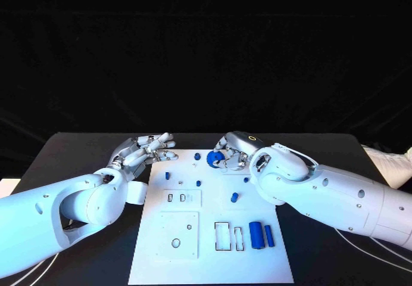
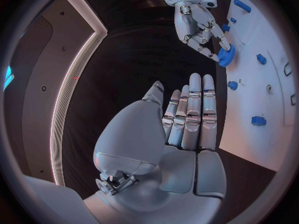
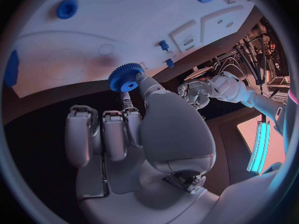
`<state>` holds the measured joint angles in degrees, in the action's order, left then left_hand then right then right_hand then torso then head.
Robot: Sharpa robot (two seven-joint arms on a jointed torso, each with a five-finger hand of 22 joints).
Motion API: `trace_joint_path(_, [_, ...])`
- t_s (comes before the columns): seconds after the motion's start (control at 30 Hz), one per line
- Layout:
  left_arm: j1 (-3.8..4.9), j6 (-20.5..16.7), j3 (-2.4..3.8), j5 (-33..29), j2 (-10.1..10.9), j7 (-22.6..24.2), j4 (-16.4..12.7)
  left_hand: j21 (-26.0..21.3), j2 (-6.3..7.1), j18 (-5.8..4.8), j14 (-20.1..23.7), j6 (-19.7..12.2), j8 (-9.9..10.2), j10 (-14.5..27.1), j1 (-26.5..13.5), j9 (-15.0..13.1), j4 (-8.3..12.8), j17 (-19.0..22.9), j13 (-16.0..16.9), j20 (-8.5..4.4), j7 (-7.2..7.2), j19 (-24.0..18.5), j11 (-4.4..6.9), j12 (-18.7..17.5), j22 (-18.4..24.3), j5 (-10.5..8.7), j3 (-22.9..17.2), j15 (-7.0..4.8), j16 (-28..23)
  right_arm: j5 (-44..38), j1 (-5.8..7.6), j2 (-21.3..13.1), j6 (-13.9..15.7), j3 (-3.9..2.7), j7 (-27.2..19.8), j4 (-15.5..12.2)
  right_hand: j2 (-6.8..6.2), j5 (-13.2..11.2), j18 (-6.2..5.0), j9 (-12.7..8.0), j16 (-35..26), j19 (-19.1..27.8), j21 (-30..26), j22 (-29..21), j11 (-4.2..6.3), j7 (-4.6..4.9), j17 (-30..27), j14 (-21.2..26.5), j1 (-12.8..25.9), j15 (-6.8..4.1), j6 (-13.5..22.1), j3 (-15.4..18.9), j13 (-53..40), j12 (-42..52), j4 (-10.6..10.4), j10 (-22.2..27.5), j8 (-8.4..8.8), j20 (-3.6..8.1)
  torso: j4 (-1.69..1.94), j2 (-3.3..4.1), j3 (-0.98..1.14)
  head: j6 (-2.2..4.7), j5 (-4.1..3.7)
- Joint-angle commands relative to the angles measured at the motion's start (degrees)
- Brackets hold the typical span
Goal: Assemble the parts on the task board
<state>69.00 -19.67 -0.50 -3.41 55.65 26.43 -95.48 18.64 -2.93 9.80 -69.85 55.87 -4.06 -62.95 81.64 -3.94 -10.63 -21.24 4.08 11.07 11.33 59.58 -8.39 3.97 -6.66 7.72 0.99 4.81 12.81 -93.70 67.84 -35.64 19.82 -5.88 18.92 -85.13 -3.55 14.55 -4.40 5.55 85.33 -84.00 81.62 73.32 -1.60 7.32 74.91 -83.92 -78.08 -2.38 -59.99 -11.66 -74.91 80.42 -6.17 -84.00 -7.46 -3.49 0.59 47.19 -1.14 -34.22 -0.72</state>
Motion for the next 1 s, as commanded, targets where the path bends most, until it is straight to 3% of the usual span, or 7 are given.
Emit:
trace_joint_path(0.03, [0.06,0.93,0.03,0.13,-0.13,0.15,-0.15,-0.39,0.12,0.68,0.45,-0.06,0.28,0.51,0.66,0.03,0.41,-0.05,-0.08,0.01,0.33,-0.13,0.01,-0.28,0.10,0.00,0.05,0.00,-0.29,-1.03,-0.01,1.14,1.22,-0.01,-0.49,-0.06,0.77,0.18,1.15,0.83,0.41,-0.32,0.26,0.08,0.16,-0.91,5.77,-4.29,-0.49,-0.43,-1.23,-0.55,-6.75,-0.33,0.03,-0.60,-0.10,0.43,-0.04,0.02,0.01,0.03,0.36])
trace_joint_path(0.13, [0.06,0.87,0.03,0.13,-0.16,0.17,-0.17,-0.39,0.12,0.68,0.45,-0.06,0.28,0.51,0.66,0.03,0.41,-0.05,-0.08,0.01,0.33,-0.13,0.01,-0.28,0.10,0.00,0.05,0.00,-0.29,-2.29,-0.02,2.80,0.88,0.13,-0.59,0.57,0.63,0.15,1.16,0.84,0.45,-0.32,0.29,0.14,0.15,-0.88,5.87,-4.31,-0.57,-0.42,-1.17,-0.73,-6.80,-0.31,0.22,-0.61,-0.02,0.43,-0.06,0.04,0.04,-0.06,0.58])
trace_joint_path(0.47, [0.06,0.75,0.04,0.13,-0.29,0.22,-0.13,-0.39,0.10,0.68,0.46,-0.07,0.28,0.52,0.70,0.04,0.44,-0.08,-0.08,0.01,0.33,-0.13,0.01,-0.28,0.10,0.00,0.02,0.00,-0.31,-5.40,-0.44,7.93,0.38,1.72,-0.82,4.79,0.46,-0.08,1.16,0.86,0.50,-0.31,0.28,0.13,0.10,-0.81,6.00,-4.33,-0.52,-0.40,-1.11,-0.90,-6.83,-0.32,0.39,-0.62,0.09,0.43,0.00,0.09,0.12,-0.16,1.10])
trace_joint_path(1.0, [0.06,0.75,0.04,0.13,-0.62,0.02,-0.01,-0.39,0.10,0.68,0.46,-0.07,0.28,0.52,0.70,0.04,0.44,-0.08,-0.08,0.01,0.33,-0.13,0.01,-0.28,0.10,0.00,0.02,0.00,-0.31,-8.79,-0.69,11.03,-0.42,2.19,-0.92,8.53,0.09,-0.52,1.15,0.86,0.53,-0.26,0.26,0.08,-0.07,-0.62,6.10,-4.34,0.05,-0.27,-0.80,-1.12,-6.85,-0.40,0.41,-0.61,0.46,0.35,-0.24,-0.01,0.16,-0.17,1.88])
